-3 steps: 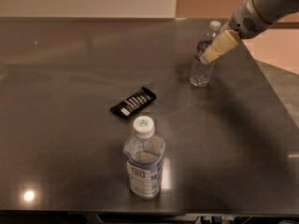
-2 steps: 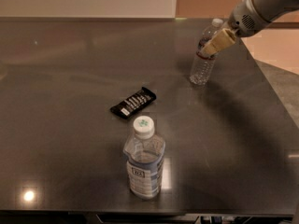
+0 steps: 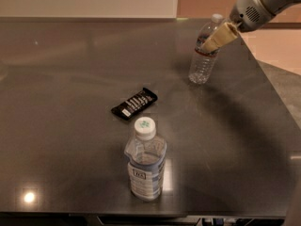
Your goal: Pick water bottle
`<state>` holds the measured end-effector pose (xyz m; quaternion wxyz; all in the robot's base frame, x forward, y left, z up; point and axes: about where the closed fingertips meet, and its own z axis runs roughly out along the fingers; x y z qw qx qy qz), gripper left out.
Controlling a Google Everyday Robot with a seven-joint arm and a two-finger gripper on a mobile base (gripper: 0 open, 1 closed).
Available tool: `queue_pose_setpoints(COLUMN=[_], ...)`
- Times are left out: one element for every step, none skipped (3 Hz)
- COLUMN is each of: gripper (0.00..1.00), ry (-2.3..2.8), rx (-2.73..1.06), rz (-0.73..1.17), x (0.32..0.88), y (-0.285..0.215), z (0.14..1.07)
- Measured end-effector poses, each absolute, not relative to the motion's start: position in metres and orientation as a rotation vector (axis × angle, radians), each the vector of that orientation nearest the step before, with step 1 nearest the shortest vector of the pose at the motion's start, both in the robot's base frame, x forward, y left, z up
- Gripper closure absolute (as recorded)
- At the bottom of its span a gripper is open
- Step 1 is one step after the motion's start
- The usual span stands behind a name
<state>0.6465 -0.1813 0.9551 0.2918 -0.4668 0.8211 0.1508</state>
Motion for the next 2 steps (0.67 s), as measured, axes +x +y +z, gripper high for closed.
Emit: queue_pose_setpoints(gripper=[1.00, 1.00], ry=[2.149, 2.112], rx=[-1.317, -1.402], rz=[0.445, 0.465], x=[0.631, 0.619], y=[-0.162, -0.145], z=[0.981, 1.006])
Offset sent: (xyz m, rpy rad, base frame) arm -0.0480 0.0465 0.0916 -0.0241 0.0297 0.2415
